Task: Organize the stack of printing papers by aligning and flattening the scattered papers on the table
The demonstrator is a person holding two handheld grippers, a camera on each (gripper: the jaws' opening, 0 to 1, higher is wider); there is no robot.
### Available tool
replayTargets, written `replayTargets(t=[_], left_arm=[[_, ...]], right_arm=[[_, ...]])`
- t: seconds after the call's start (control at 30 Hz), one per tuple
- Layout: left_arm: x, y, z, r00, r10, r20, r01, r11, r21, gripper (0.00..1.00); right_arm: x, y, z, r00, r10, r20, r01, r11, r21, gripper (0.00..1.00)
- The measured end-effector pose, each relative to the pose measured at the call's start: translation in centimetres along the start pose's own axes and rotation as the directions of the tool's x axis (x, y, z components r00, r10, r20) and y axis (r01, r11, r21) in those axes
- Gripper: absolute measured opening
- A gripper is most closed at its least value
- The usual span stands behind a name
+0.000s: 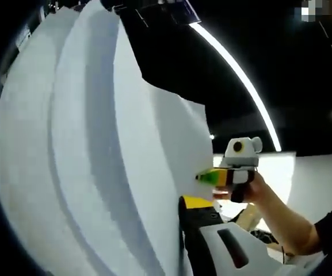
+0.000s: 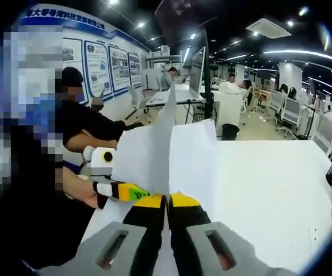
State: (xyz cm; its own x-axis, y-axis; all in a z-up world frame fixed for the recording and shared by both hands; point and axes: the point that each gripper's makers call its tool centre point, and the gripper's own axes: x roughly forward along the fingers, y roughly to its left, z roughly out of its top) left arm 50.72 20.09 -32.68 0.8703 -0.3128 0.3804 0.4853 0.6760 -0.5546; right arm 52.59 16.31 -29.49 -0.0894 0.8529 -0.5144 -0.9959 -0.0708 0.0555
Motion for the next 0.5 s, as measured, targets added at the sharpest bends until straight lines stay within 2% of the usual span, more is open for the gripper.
replayTargets(t=[0.03,0.1,0.17,0.5], left_arm=[[0.0,0.0,0.0,1.000,-0.002,0.000,0.002,1.000,0.000,0.06],[0.0,-0.1,0.0,1.000,-0.008,-0.001,0.008,1.000,-0.004,0.06],[0.0,-0.1,0.0,1.000,-0.003,0.000,0.003,1.000,0.001,0.06],[0.0,-0.2,0.0,1.000,-0.009,-0.001,0.009,1.000,-0.002,0.06]], right_arm=[[0.0,-0.4,0.0,1.000,-0.024,0.001,0.024,0.999,-0.036,0.08],[0.0,-0.7,0.0,0.999,-0.043,0.001,0.043,0.997,-0.057,0.19],[0.0,-1.0,0.0,0.998,-0.068,0.009,0.069,0.994,-0.081,0.25],[-0.3,-2.0,0.1,0.993,-0.114,0.015,0.115,0.988,-0.102,0.35]])
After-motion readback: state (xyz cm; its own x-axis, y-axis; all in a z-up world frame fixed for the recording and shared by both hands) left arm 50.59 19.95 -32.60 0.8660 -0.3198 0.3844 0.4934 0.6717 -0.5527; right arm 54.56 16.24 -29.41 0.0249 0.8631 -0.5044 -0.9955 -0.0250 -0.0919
